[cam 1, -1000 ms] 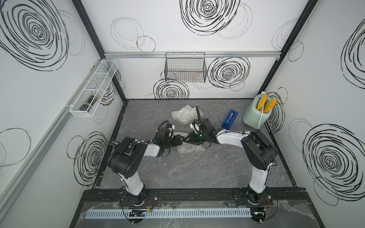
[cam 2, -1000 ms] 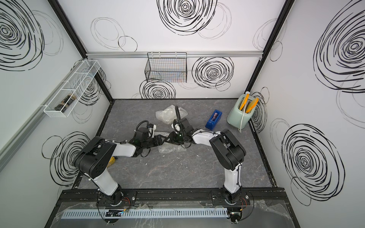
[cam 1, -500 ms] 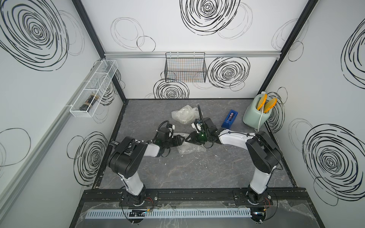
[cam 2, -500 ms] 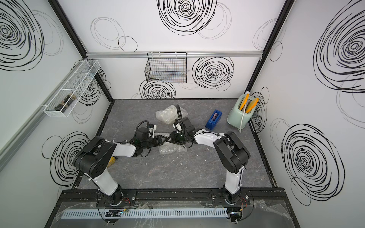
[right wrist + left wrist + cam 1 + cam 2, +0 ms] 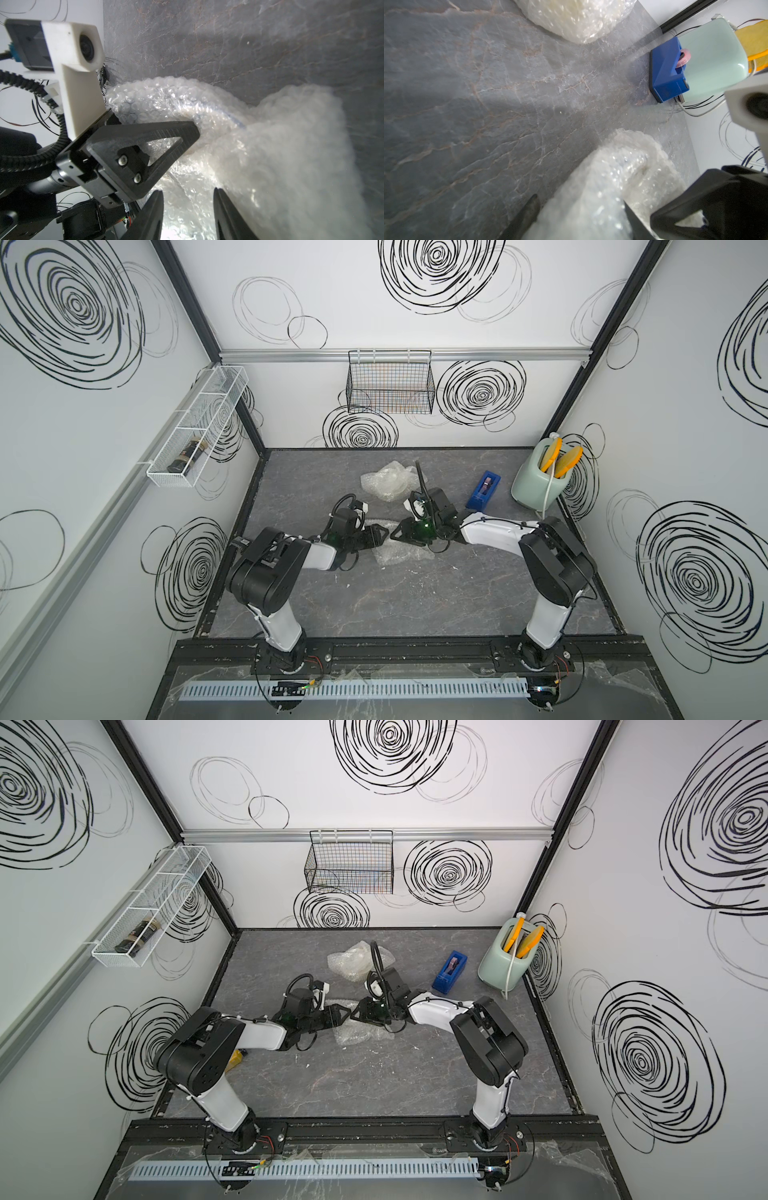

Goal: Wrap bowls in bubble wrap
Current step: Stick the tape on the bubble wrap.

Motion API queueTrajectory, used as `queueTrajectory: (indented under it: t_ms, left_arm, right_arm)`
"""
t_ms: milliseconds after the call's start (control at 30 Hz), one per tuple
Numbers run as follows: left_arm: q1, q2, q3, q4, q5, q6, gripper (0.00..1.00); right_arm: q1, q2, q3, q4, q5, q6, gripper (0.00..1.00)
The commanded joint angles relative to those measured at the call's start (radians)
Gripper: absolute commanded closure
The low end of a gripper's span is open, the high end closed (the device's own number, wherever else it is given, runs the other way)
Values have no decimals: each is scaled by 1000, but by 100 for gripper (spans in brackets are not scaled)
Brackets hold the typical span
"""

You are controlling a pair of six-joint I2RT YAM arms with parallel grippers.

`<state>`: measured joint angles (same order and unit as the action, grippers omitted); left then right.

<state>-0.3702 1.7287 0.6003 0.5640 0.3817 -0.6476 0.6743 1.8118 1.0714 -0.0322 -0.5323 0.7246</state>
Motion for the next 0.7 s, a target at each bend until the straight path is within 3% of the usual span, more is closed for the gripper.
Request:
queueTrajectory:
  t_ms: [0, 667]
  left_arm:
    - [9, 20, 15, 17, -36, -12, 43]
    - [3, 10, 9, 17, -40, -14, 44]
  right_arm:
    - [3, -43, -5, -82, 15, -15, 54]
    - [2, -103, 27, -129, 44, -57, 48]
